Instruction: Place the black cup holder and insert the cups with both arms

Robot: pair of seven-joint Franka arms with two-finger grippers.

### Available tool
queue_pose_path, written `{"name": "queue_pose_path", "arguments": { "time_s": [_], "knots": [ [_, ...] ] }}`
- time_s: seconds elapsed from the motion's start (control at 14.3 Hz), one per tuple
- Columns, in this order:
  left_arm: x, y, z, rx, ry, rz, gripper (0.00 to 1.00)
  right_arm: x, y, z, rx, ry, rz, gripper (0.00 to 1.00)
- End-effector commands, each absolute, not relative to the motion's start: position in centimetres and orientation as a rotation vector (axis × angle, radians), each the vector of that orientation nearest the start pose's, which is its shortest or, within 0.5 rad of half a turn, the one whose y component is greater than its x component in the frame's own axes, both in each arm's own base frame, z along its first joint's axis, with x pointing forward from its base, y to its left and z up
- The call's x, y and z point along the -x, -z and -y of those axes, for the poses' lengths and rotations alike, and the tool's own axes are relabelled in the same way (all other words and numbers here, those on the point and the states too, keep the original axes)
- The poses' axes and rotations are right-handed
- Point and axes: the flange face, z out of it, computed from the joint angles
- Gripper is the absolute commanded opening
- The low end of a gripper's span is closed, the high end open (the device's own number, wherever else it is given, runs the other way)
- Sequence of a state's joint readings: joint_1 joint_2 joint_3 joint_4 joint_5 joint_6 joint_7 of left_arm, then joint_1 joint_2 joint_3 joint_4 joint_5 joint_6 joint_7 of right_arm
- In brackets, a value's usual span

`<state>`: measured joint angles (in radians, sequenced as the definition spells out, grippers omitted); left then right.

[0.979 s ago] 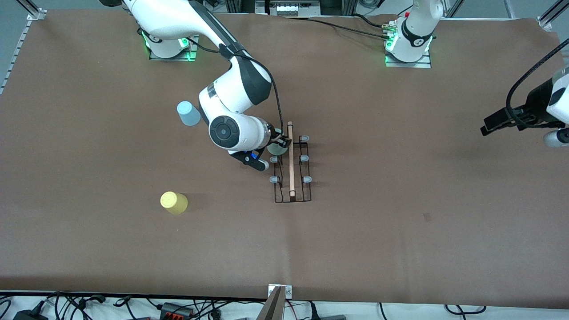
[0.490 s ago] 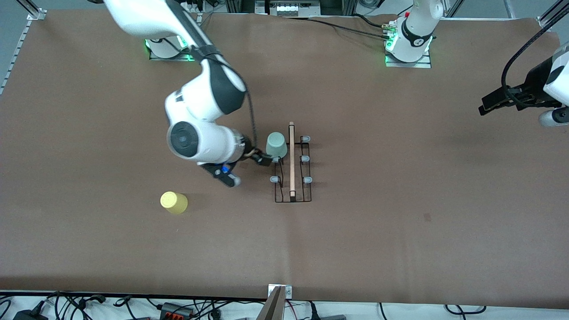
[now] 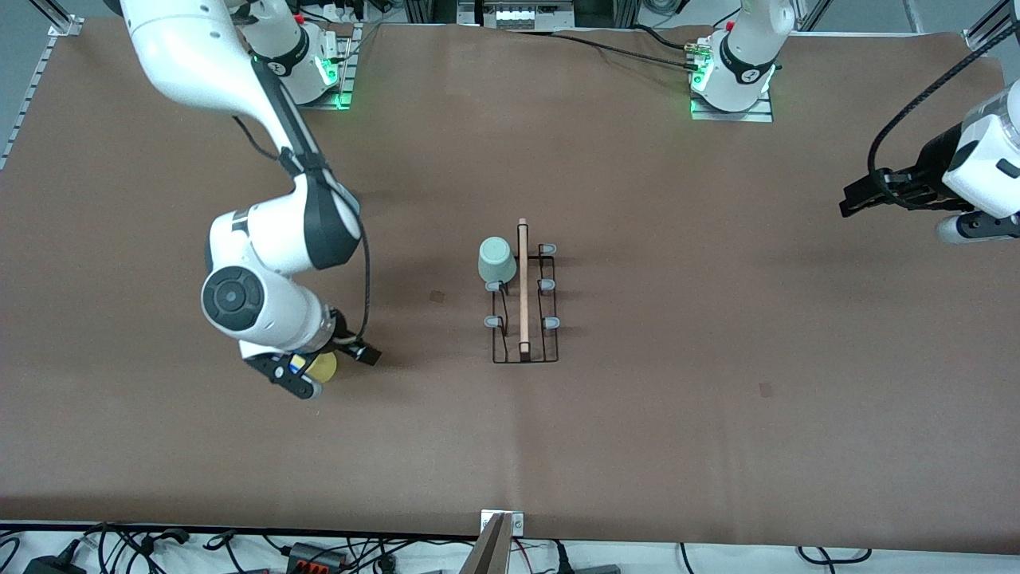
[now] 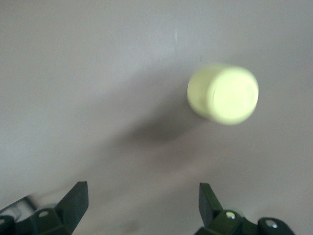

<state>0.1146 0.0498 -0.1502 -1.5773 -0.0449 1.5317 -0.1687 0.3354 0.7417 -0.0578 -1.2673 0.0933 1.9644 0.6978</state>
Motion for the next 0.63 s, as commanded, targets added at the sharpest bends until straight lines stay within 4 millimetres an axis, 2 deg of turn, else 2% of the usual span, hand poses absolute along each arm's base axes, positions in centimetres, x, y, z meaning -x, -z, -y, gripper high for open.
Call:
{"name": "queue_pose_path", "arguments": {
  "time_s": [0.0,0.14,0.28,0.35,0.49,0.56],
  "knots": [
    [-56.5,-58.9,2.7,3.191,-0.148,0.180,1.00,-72.6,-30.3,-15.9,3.090,-0.081,-0.411,1.00],
    [-56.9,-58.6,4.8,3.196,-0.131,0.123,1.00,-73.0,-29.2,-13.3,3.108,-0.102,-0.210,1.00],
    [-56.4,-59.9,5.1,3.194,-0.097,0.127,1.00,-73.1,-27.8,-12.7,3.117,-0.123,-0.098,1.00],
    [-56.4,-59.8,4.7,3.194,-0.088,0.166,1.00,-73.1,-27.0,-12.7,3.118,-0.127,-0.089,1.00],
    [-56.9,-60.4,2.2,3.194,-0.029,0.234,1.00,-73.1,-25.4,-12.6,3.118,-0.149,-0.085,1.00],
    [-56.9,-60.5,2.0,3.191,-0.023,0.234,1.00,-73.0,-24.5,-12.6,3.120,-0.170,-0.054,1.00]
  ]
}}
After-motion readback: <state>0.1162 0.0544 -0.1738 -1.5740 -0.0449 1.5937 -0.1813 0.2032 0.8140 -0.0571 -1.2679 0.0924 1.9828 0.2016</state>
